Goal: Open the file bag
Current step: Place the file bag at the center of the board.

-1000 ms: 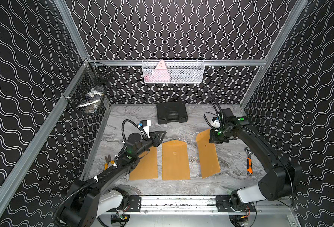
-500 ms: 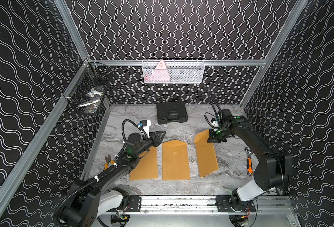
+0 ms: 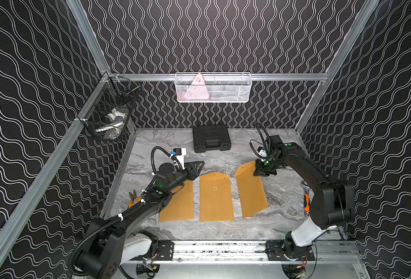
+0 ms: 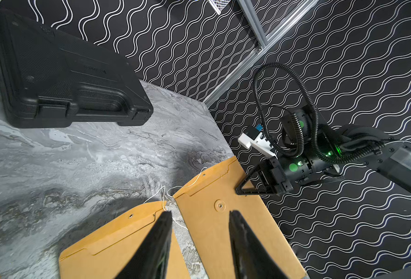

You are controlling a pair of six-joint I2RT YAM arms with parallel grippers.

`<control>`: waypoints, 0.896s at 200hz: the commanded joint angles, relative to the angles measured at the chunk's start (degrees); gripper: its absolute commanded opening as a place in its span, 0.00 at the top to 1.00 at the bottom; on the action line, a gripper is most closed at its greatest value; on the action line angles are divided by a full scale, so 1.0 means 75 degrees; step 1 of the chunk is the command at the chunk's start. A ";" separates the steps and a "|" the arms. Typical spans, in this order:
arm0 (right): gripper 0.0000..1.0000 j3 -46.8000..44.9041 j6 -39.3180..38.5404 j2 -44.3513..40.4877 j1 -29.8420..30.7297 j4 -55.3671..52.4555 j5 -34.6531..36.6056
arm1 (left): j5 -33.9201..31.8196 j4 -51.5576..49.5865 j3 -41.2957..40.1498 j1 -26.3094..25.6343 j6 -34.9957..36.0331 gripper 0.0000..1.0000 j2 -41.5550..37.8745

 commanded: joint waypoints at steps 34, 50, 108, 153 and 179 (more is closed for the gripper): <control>0.96 -0.0099 0.0060 0.0110 -0.0005 0.0298 0.0022 | 0.0064 0.0277 -0.0025 0.0021 0.0060 0.58 -0.0008; 0.94 -0.0100 0.0088 0.0116 -0.0014 0.0305 0.0059 | 0.0064 0.0295 -0.0036 0.0024 0.0039 0.58 0.0000; 0.86 -0.0296 0.0252 0.0077 -0.0011 0.0415 0.0050 | 0.0064 0.0240 -0.0041 0.0034 0.0060 0.58 -0.0037; 0.82 -0.0396 0.0267 0.0016 -0.0011 0.0459 -0.0023 | 0.0064 0.0240 -0.0060 0.0032 0.0073 0.59 -0.0081; 0.78 -0.0381 0.0218 -0.0016 -0.0011 0.0450 -0.0064 | 0.0054 0.0271 -0.0094 0.0024 0.0049 0.59 -0.0097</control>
